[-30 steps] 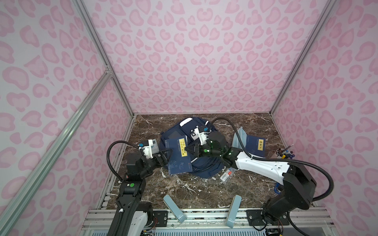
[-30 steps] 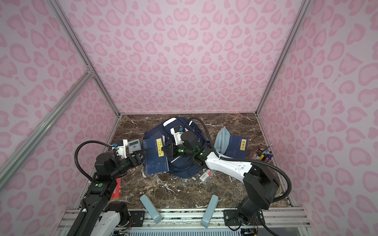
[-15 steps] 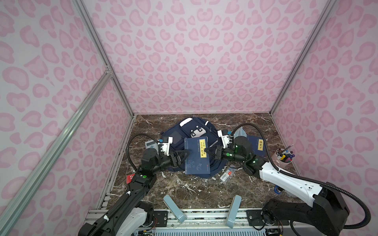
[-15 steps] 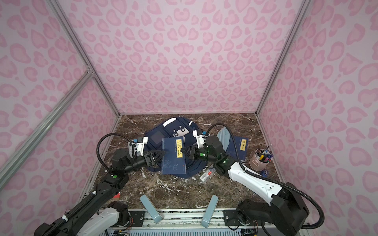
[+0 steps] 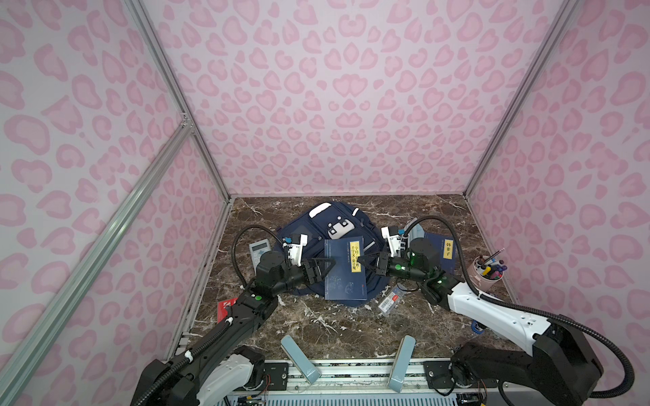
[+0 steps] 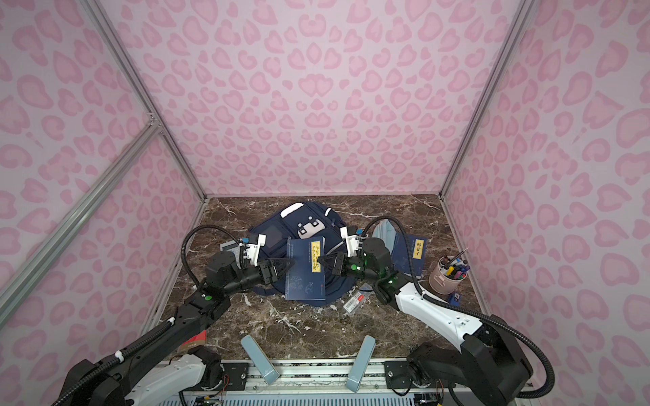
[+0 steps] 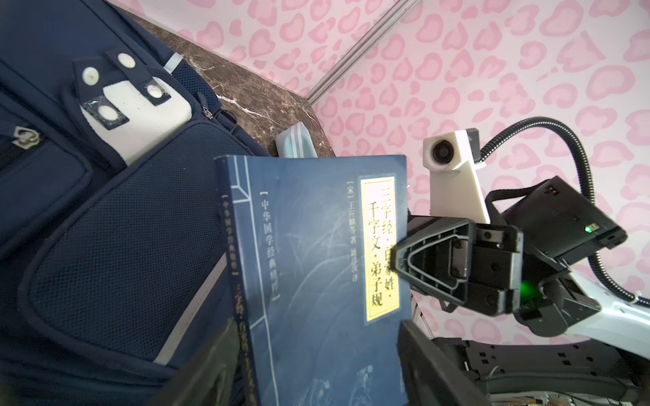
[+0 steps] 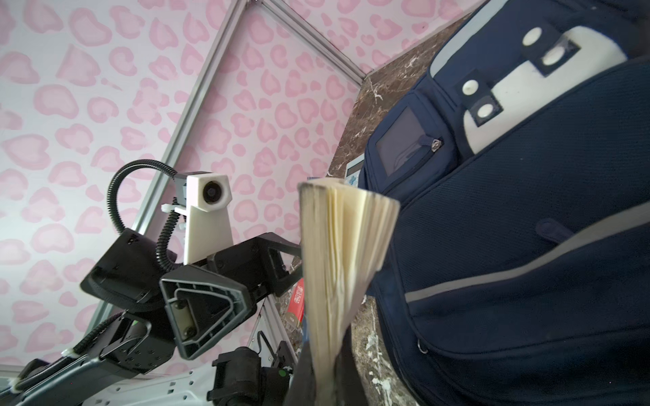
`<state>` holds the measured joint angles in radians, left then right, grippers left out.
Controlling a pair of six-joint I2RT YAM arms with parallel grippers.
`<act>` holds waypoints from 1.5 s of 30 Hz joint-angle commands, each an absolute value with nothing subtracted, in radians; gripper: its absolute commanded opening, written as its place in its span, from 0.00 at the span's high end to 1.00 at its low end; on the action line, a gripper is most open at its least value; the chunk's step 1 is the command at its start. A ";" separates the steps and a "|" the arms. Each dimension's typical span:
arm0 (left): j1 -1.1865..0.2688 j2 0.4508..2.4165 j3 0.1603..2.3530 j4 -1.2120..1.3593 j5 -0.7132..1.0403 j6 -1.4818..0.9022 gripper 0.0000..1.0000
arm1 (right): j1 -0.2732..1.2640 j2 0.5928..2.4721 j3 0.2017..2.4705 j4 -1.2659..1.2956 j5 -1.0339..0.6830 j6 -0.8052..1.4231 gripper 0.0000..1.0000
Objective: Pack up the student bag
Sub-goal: 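Lift the blue book upright with the left gripper and pass it to the right gripper, then hold the bag opening with the left gripper while the right gripper inserts the book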
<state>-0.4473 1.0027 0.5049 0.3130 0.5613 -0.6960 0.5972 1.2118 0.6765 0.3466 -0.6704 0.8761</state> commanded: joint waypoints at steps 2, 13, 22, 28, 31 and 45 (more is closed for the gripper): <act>-0.449 1.015 0.508 0.305 0.563 -0.635 0.19 | 0.599 1.177 0.667 0.426 -0.744 0.908 1.00; -0.449 1.015 0.466 0.558 0.686 -0.806 0.82 | 0.580 1.240 0.666 0.416 -0.739 0.862 1.00; -0.452 1.016 0.446 0.695 0.736 -0.920 0.96 | 0.568 1.310 0.645 0.525 -0.800 0.771 0.34; -0.457 1.041 0.470 0.694 0.746 -0.924 0.96 | 0.552 1.386 0.591 0.802 -0.864 0.885 0.64; -0.459 1.058 0.477 0.631 0.720 -0.889 0.88 | 0.527 1.413 0.551 0.901 -0.896 0.936 1.00; -0.699 1.404 0.944 -0.167 0.011 -0.348 0.29 | 0.209 1.031 0.539 -0.009 -0.640 0.643 1.00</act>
